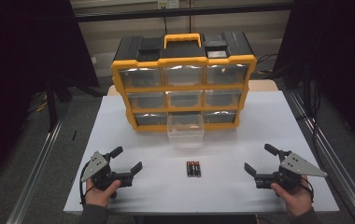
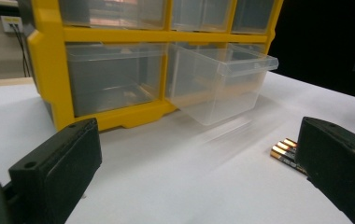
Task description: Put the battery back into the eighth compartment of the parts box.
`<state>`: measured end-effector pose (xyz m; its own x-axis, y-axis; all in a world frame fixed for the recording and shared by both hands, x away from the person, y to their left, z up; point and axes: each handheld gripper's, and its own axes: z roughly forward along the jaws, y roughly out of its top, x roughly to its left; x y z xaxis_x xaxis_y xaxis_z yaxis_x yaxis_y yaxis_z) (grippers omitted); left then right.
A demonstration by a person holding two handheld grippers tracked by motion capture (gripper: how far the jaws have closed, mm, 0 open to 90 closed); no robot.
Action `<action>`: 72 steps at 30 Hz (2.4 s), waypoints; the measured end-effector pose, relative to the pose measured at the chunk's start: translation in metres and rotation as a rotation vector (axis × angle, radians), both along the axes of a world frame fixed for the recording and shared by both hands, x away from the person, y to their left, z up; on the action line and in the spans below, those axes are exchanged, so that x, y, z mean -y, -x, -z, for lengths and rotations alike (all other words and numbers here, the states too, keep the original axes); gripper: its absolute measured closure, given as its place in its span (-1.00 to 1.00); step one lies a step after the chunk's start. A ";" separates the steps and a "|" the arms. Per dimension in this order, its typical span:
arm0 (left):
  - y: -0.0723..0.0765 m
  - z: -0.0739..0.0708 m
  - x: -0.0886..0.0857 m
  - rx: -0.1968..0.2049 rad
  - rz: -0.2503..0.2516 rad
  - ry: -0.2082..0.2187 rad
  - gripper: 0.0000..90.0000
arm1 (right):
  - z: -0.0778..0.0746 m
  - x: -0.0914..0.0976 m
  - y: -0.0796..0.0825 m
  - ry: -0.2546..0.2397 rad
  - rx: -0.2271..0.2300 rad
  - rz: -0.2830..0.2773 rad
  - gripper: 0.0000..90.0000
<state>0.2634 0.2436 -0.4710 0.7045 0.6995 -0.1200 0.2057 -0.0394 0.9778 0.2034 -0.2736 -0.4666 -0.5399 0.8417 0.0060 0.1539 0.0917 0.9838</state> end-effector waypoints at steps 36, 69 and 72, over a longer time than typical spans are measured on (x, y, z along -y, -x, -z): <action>-0.019 -0.009 0.084 -0.201 0.136 -0.154 -0.94 | 0.000 0.001 0.002 -0.007 -0.002 0.002 -0.98; -0.023 -0.003 0.140 -0.294 0.260 -0.323 -0.61 | -0.002 -0.002 -0.002 -0.018 0.007 -0.015 -0.98; -0.023 -0.002 0.142 -0.310 0.264 -0.329 -0.54 | -0.003 -0.001 -0.001 -0.023 0.011 -0.017 -0.98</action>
